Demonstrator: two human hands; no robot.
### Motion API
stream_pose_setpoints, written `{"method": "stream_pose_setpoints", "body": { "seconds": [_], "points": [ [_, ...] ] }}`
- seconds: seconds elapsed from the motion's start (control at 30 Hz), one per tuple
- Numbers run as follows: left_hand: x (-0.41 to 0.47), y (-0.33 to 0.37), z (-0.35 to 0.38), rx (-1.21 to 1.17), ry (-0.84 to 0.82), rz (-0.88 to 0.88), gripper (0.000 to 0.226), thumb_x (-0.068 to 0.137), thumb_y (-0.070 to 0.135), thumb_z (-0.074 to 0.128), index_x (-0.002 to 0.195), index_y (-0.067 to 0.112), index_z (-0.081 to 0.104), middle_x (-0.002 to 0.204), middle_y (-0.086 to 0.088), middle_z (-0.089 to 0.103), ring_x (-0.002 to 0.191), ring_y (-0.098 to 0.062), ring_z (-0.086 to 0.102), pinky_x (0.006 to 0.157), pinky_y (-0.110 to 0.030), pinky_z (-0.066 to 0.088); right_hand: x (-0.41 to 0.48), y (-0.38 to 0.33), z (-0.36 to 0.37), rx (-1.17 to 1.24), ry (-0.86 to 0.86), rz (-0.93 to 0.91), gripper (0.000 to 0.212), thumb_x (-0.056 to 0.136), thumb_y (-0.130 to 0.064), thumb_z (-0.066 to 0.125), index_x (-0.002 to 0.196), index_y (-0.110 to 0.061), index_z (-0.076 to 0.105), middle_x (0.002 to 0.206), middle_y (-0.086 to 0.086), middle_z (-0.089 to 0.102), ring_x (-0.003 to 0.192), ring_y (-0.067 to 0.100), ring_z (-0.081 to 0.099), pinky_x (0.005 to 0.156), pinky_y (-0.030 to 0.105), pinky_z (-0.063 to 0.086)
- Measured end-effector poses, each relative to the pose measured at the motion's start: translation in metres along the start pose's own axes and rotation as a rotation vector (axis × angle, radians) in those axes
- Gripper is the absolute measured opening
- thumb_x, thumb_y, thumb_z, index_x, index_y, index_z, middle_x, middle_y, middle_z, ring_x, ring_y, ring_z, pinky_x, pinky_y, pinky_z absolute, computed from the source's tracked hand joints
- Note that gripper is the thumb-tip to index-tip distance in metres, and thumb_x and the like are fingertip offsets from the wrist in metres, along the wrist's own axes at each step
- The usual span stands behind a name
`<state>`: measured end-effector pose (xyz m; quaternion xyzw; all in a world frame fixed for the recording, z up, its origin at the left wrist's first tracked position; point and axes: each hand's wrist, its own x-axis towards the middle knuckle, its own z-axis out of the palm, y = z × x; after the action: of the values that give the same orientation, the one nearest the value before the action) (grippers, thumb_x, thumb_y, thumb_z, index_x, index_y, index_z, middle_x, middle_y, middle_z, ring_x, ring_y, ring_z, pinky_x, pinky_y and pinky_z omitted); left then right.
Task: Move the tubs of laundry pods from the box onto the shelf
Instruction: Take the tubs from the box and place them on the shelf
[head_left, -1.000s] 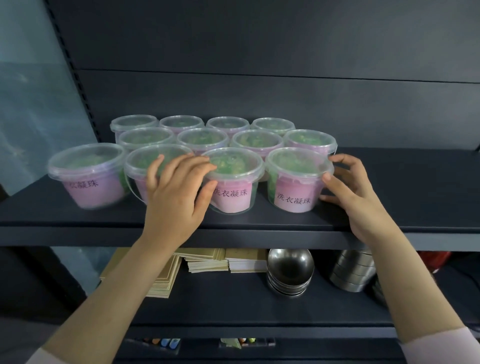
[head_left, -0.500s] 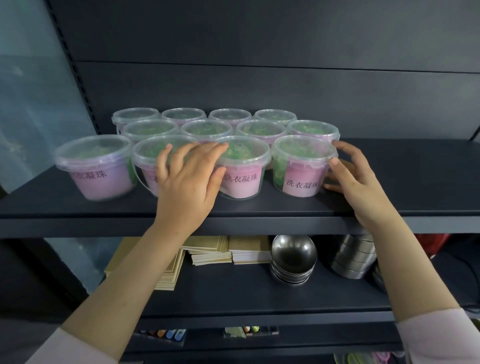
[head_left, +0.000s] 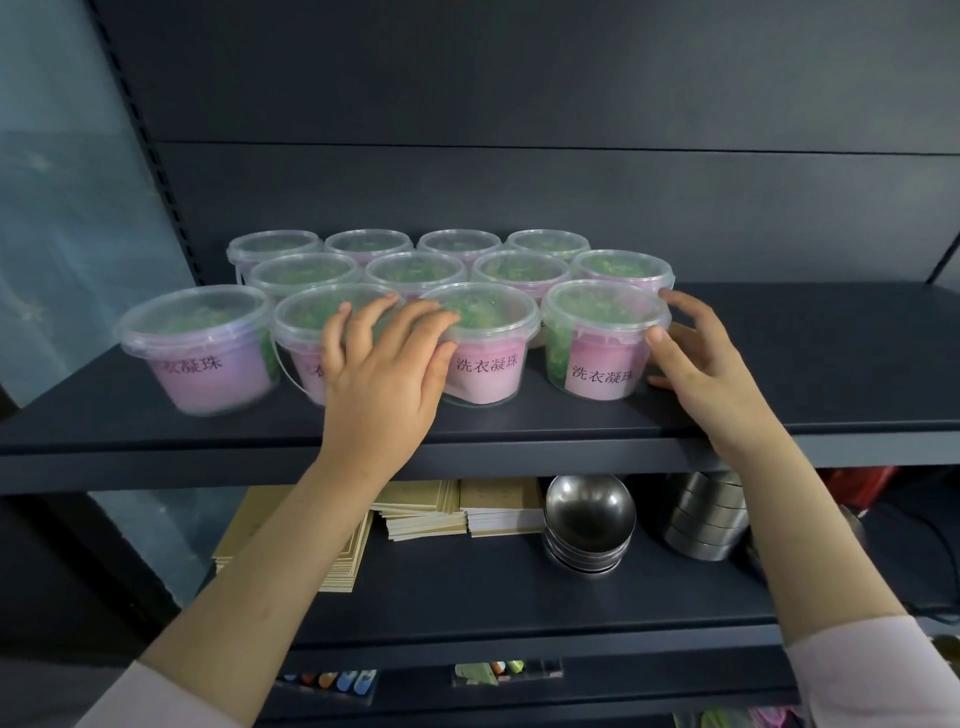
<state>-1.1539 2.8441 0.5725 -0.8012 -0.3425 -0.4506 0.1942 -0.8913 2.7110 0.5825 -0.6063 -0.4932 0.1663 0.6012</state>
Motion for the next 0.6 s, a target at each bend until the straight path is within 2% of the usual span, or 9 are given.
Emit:
{"method": "stream_pose_setpoints", "body": {
  "seconds": [0.1, 0.27, 0.37, 0.47, 0.53, 0.6],
  "points": [
    [-0.001, 0.000, 0.002, -0.001, 0.012, 0.003, 0.032, 0.103, 0.035, 0.038, 0.121, 0.023, 0.061, 0.128, 0.007, 0.062, 0.126, -0.026, 0.047, 0.114, -0.047, 0.018, 0.001, 0.002, -0.002, -0.001, -0.002, 0.000, 0.050, 0.085, -0.056, 0.062, 0.131, -0.046, 0.047, 0.128, -0.007, 0.062, 0.117, 0.005, 0.059, 0.088, 0.031, 0.052],
    [-0.002, -0.001, 0.004, 0.003, 0.031, 0.019, 0.030, 0.104, 0.034, 0.039, 0.121, 0.022, 0.060, 0.127, 0.006, 0.062, 0.126, -0.025, 0.047, 0.113, -0.045, 0.017, 0.004, 0.002, -0.004, -0.005, -0.016, 0.012, 0.050, 0.080, -0.061, 0.064, 0.126, -0.050, 0.048, 0.122, -0.009, 0.066, 0.111, 0.005, 0.062, 0.074, 0.020, 0.055],
    [0.000, 0.001, -0.002, 0.007, -0.019, 0.010, 0.031, 0.104, 0.033, 0.038, 0.122, 0.021, 0.061, 0.128, 0.005, 0.062, 0.127, -0.027, 0.046, 0.113, -0.044, 0.016, 0.004, 0.000, -0.005, -0.010, -0.033, 0.025, 0.052, 0.079, -0.061, 0.065, 0.126, -0.048, 0.048, 0.119, -0.008, 0.067, 0.111, 0.008, 0.063, 0.080, 0.027, 0.054],
    [0.003, 0.002, -0.016, -0.012, -0.134, 0.011, 0.034, 0.103, 0.031, 0.040, 0.128, 0.019, 0.059, 0.133, 0.002, 0.060, 0.133, -0.028, 0.042, 0.112, -0.046, 0.016, -0.004, -0.008, -0.009, -0.039, 0.002, 0.017, 0.045, 0.087, -0.046, 0.065, 0.128, -0.041, 0.047, 0.125, -0.008, 0.064, 0.115, 0.008, 0.060, 0.092, 0.035, 0.052],
    [0.006, 0.004, -0.029, -0.017, -0.202, 0.021, 0.037, 0.101, 0.030, 0.043, 0.134, 0.018, 0.054, 0.138, -0.002, 0.056, 0.135, -0.031, 0.038, 0.111, -0.049, 0.020, -0.015, -0.019, -0.017, -0.169, 0.101, -0.007, 0.039, 0.089, -0.038, 0.066, 0.125, -0.037, 0.051, 0.127, -0.009, 0.061, 0.111, 0.009, 0.062, 0.093, 0.029, 0.050],
    [0.008, 0.014, -0.043, -0.031, -0.220, 0.034, 0.042, 0.098, 0.027, 0.049, 0.139, 0.017, 0.049, 0.142, -0.009, 0.052, 0.135, -0.034, 0.038, 0.108, -0.052, 0.025, -0.033, -0.031, -0.028, -0.316, 0.183, -0.042, 0.037, 0.088, -0.034, 0.068, 0.123, -0.030, 0.058, 0.123, -0.011, 0.062, 0.105, 0.010, 0.064, 0.086, 0.015, 0.047]
  ]
}}
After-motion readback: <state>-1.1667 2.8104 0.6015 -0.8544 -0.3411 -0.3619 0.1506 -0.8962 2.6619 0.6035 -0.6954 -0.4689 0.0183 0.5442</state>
